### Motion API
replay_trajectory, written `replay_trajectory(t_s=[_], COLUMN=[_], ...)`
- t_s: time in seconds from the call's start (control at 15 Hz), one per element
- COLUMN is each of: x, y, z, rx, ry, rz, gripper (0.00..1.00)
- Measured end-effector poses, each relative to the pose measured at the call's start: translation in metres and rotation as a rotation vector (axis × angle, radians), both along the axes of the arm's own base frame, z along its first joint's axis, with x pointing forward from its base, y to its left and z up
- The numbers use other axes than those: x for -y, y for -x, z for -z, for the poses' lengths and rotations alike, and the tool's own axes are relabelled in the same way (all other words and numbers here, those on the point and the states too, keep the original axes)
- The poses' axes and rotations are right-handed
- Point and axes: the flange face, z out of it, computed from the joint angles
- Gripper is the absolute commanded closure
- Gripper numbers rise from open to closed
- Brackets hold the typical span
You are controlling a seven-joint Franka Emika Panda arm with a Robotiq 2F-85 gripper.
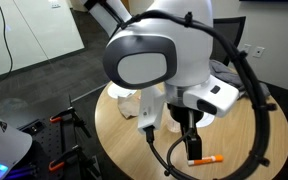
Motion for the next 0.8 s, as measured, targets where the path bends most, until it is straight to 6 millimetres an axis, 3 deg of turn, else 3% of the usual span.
replay_trajectory(t_s=[0.4, 0.8], x=[-0.005, 0.011], y=[-0.020, -0.036], z=[0.023, 0.052], rx=[0.017, 0.013], ry=[0.020, 0.013], rz=[-0.035, -0.039], gripper=[0.00, 0.00])
